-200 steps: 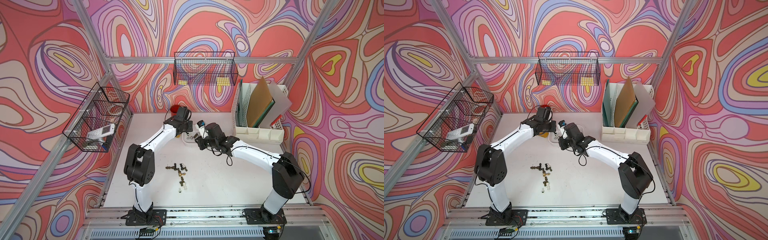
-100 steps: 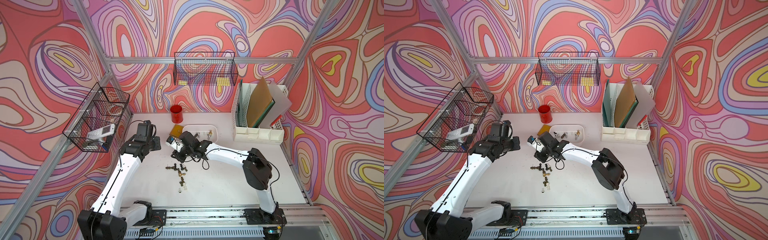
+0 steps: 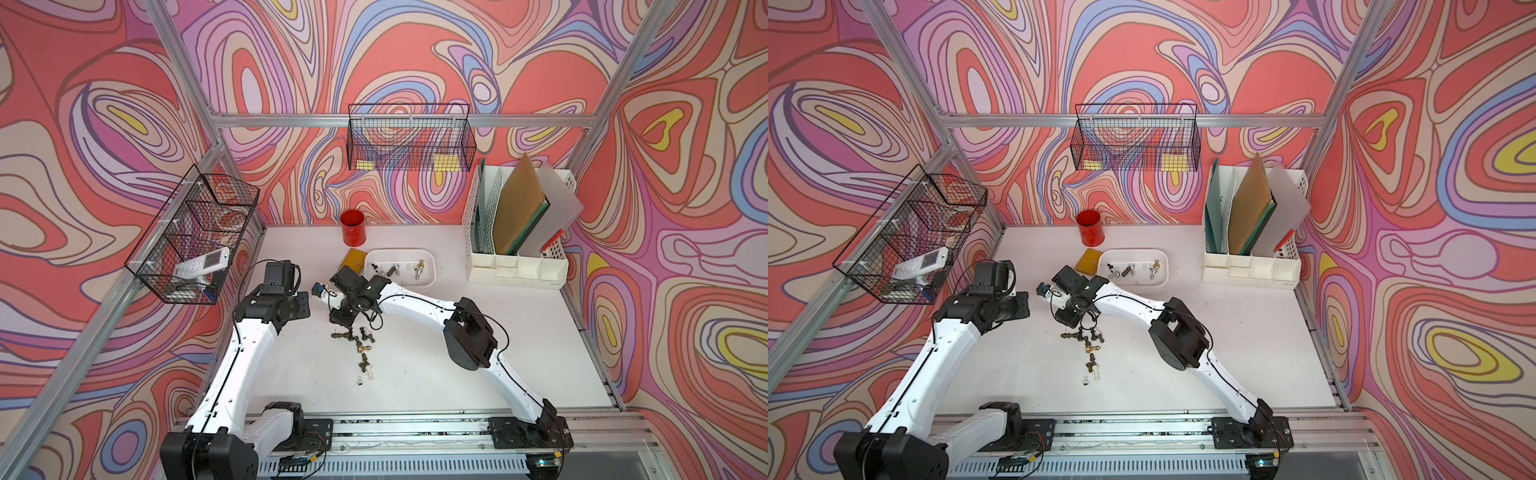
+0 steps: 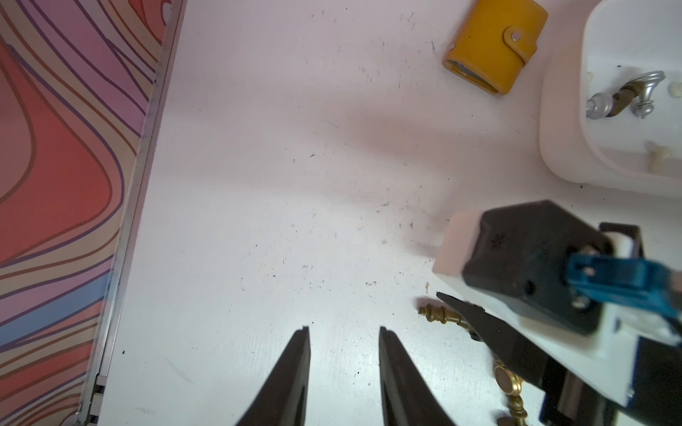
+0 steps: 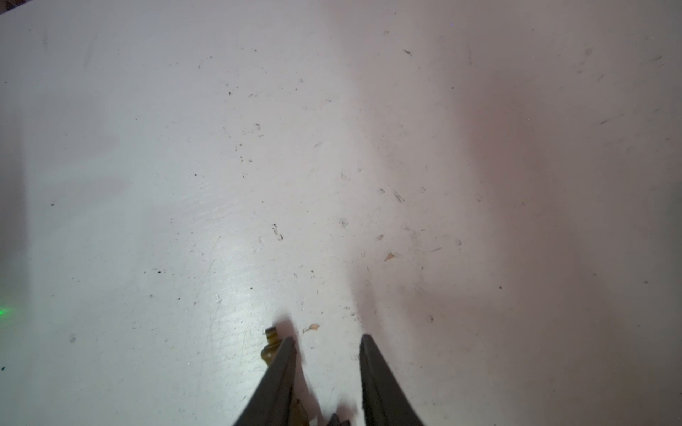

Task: Put the chess pieces into the storage box
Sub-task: Pick up the chess piece at the center of the board.

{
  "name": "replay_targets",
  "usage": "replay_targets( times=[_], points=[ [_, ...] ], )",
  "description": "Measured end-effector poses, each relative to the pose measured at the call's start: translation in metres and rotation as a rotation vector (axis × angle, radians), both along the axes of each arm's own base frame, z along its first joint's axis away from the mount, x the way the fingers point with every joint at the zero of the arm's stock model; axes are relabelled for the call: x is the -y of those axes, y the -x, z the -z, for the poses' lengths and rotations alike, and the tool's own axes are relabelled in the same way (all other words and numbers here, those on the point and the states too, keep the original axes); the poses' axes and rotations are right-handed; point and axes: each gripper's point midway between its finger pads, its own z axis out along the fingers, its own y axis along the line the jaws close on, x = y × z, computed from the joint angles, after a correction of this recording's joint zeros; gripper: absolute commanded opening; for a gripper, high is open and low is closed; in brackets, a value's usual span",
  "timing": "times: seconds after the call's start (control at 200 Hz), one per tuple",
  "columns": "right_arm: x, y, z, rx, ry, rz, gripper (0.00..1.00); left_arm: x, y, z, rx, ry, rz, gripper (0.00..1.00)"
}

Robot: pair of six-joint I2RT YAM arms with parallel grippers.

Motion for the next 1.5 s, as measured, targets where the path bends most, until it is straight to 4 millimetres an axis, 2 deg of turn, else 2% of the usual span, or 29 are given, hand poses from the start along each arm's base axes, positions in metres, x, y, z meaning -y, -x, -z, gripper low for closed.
replay_targets(
  times=[0.35,0.836,1.147,1.242,1.382,1.497],
  points=[
    [0.012,0.01,0.045,-0.004,0.149,-0.057,0.31,-0.011,0.005,0.001,0.003,-0.024,-0.035,0.36],
    [0.011,0.017,0.044,-0.007,0.157,-0.081,0.31,-0.013,0.005,0.002,0.003,-0.024,-0.041,0.36],
    [-0.001,0.042,0.025,-0.004,0.122,-0.122,0.3,-0.013,0.005,0.001,0.01,-0.025,-0.042,0.36],
    [-0.002,0.05,0.029,-0.011,0.128,-0.139,0.3,-0.013,0.005,0.001,0.01,-0.025,-0.042,0.36],
    [0.005,0.059,0.045,-0.028,0.16,-0.159,0.29,-0.013,0.005,0.001,0.01,-0.025,-0.041,0.36],
    [0.004,0.055,0.046,-0.005,0.162,-0.162,0.26,-0.013,0.005,0.001,0.01,-0.025,-0.042,0.36]
  ],
)
